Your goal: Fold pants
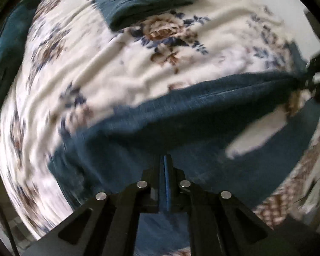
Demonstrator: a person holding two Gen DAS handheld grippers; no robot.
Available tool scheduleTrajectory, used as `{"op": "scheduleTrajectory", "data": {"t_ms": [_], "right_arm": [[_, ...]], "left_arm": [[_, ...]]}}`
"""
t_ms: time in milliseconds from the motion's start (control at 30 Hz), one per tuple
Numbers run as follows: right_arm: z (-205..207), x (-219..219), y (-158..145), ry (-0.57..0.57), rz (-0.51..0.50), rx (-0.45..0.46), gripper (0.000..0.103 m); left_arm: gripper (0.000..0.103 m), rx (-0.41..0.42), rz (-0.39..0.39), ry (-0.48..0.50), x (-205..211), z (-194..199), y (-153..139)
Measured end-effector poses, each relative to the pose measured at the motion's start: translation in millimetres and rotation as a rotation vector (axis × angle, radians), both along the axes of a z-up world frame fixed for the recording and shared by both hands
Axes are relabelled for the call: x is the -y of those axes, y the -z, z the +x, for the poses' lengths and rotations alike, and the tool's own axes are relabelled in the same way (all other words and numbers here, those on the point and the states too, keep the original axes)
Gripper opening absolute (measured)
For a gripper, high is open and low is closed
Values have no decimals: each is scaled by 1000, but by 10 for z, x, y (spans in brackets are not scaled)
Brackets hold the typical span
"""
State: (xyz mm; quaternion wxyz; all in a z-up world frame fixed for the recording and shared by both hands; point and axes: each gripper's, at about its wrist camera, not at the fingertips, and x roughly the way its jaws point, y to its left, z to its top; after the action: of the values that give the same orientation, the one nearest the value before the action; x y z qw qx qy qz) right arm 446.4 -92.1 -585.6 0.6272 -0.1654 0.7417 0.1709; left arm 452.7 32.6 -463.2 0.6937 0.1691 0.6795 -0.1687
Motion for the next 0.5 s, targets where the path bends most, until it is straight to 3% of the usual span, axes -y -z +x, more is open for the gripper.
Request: {"op": "scheduleTrajectory", "data": {"t_ms": [67,133,200,367,500], "right_arm": [[-427,-145,-218,6,14,10,11],[-604,-318,-286,-14,19,-3,11],[-924,-423,-353,-21,11,-15,11],[-1343,-493,-112,7,-15,-46,11],[-1438,-522,28,23,-47,-26,11]], "left_arm": [[1,2,-12,-54,-125,-297,112],[1,-42,-62,-144,-160,-606,228],[2,-82,-111,-236,-251,-688,318],[5,-345,-394,-739,-712,-691,712],[12,-356,-544,-998,-831,-540,859]]}}
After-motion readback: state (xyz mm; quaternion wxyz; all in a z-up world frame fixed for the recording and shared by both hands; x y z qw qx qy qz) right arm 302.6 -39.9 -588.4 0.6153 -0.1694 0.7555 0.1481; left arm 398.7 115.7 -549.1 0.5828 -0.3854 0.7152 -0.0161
